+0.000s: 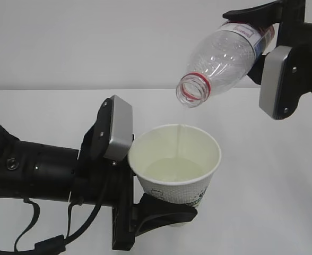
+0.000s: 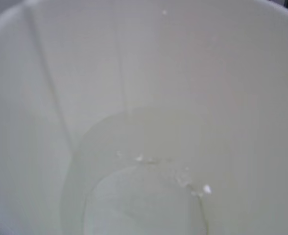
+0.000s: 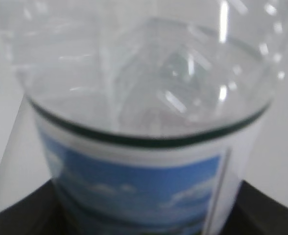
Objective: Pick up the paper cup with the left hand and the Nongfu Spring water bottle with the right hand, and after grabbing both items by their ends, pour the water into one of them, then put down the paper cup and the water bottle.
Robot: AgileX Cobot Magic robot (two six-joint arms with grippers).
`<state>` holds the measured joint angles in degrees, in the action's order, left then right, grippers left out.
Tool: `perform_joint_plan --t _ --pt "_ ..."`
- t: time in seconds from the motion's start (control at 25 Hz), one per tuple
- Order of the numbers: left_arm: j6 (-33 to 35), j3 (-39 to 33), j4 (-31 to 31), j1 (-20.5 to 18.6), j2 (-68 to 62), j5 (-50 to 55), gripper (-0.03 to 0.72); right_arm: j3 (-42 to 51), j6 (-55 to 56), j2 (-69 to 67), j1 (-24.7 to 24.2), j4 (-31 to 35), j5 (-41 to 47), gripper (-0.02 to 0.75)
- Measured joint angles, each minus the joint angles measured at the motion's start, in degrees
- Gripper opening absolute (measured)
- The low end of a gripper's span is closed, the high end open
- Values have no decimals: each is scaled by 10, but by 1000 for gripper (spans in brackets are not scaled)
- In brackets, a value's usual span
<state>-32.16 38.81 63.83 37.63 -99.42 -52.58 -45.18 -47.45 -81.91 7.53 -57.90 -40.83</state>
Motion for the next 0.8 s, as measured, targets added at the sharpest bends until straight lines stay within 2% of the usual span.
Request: perform_joint_plan --t 0.8 --pt "-22 0 -1 0 0 1 526 0 -8 0 0 0 -3 477"
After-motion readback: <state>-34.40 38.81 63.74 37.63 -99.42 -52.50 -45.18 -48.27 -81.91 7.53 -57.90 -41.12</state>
